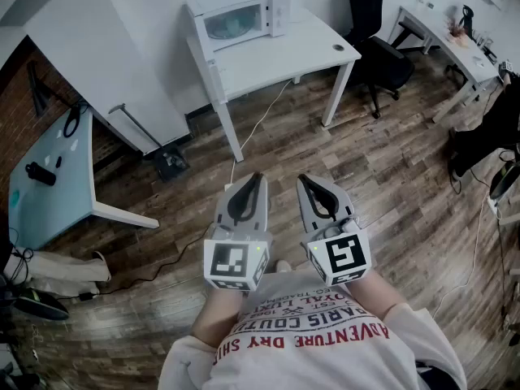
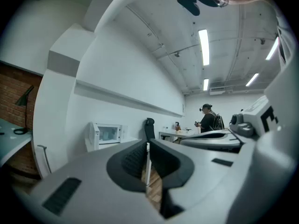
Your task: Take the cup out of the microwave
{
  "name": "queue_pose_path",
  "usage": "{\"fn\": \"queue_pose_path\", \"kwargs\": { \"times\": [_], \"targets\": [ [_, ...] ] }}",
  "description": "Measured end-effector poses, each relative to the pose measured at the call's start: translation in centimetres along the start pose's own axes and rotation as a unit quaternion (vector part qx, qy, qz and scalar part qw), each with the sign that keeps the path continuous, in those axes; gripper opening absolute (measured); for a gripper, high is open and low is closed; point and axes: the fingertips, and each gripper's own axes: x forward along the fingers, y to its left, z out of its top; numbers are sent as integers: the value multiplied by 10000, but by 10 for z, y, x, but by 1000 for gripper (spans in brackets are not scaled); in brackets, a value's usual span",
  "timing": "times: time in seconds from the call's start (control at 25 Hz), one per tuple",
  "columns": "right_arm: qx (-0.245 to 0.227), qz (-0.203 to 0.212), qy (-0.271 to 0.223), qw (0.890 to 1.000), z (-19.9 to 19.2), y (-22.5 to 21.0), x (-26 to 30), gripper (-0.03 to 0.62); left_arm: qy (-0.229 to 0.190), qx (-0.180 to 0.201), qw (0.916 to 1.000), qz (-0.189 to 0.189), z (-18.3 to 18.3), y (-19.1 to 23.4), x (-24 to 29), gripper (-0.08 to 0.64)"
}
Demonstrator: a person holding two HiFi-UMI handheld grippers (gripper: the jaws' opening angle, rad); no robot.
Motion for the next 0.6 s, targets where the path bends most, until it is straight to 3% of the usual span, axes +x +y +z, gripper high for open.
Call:
{"fn": "queue_pose_path", "kwargs": {
  "times": [0.6],
  "targets": [
    [366, 150, 132, 9991, -13, -18, 14, 11, 206, -260, 9994, 66, -19, 2, 21, 21]
  ]
}}
